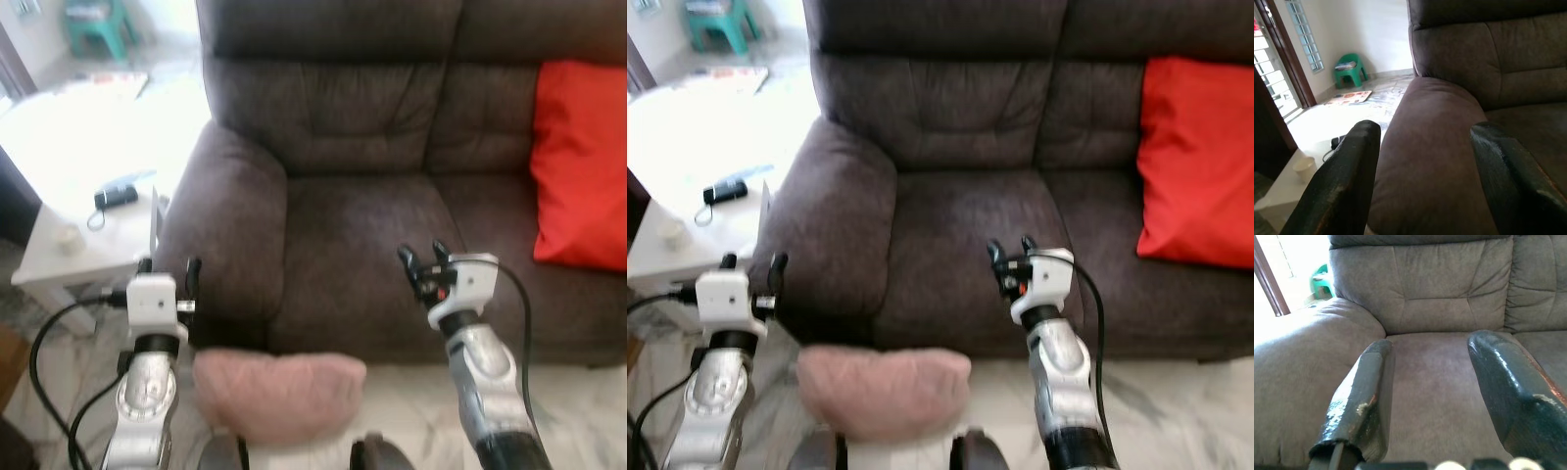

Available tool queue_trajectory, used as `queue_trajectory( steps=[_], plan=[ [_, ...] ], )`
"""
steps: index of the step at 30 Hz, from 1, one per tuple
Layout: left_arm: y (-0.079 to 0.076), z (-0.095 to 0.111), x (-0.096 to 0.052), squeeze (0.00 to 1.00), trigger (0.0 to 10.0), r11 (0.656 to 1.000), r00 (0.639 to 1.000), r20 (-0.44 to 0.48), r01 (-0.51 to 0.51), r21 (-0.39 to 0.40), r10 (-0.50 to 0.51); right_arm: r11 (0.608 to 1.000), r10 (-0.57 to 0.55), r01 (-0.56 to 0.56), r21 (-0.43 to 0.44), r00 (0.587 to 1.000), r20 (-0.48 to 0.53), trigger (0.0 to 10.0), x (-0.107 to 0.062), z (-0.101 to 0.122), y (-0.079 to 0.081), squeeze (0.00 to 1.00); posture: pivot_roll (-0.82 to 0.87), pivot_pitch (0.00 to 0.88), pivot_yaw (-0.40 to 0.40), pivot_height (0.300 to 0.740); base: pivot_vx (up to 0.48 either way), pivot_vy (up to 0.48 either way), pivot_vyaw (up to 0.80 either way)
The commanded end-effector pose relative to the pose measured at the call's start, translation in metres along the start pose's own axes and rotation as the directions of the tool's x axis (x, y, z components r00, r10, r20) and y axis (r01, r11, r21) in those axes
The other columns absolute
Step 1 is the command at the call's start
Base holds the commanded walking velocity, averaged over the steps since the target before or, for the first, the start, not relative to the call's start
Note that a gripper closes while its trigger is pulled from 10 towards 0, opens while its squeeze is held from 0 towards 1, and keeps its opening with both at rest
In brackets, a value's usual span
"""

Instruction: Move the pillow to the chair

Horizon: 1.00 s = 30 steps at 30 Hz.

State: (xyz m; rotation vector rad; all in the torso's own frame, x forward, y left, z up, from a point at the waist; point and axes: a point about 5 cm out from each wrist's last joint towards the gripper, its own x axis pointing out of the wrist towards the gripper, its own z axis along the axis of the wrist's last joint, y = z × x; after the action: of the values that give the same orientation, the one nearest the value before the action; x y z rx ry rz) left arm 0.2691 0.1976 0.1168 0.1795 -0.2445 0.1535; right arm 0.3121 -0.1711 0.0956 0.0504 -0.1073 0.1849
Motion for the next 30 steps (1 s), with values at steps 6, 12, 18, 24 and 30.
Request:
queue_trajectory(
  steps=[6,12,18,24,30],
  plan=[
    [-0.0035,-0.0001,0.0012,0.00,10.0,1.000,1.000,-0.012,0.018,-0.018,-0.018,1.000,0.010,-0.010,0.007,1.000,0.019,10.0,0.0001,0.0036,0.0003,0.00,0.08,0.115,-0.033,0.626,0.000,0.000,0.00],
    [-0.0051,-0.0012,0.0010,0.00,10.0,1.000,1.000,-0.020,0.022,-0.019,-0.022,1.000,0.014,-0.014,0.007,1.000,0.014,10.0,0.0005,0.0029,0.0010,0.00,0.08,0.113,-0.033,0.626,0.000,0.000,0.00],
    [-0.0053,-0.0014,0.0013,0.00,10.0,1.000,1.000,-0.022,0.022,-0.021,-0.022,1.000,0.018,-0.018,0.009,1.000,0.005,10.0,0.0006,0.0015,0.0017,0.00,0.08,0.112,-0.033,0.626,0.000,0.000,0.00],
    [-0.0065,-0.0021,0.0016,0.00,10.0,0.999,0.999,-0.027,0.029,-0.025,-0.030,1.000,0.009,-0.009,-0.007,1.000,-0.029,10.0,0.0015,-0.0012,0.0009,0.00,0.08,0.117,-0.032,0.626,0.000,0.000,0.00],
    [-0.0066,-0.0029,0.0013,0.00,10.0,0.999,0.999,-0.031,0.030,-0.027,-0.031,1.000,0.019,-0.019,-0.006,0.999,-0.035,10.0,0.0013,-0.0024,0.0018,0.00,0.08,0.120,-0.033,0.591,0.000,0.000,0.00]
  ],
)
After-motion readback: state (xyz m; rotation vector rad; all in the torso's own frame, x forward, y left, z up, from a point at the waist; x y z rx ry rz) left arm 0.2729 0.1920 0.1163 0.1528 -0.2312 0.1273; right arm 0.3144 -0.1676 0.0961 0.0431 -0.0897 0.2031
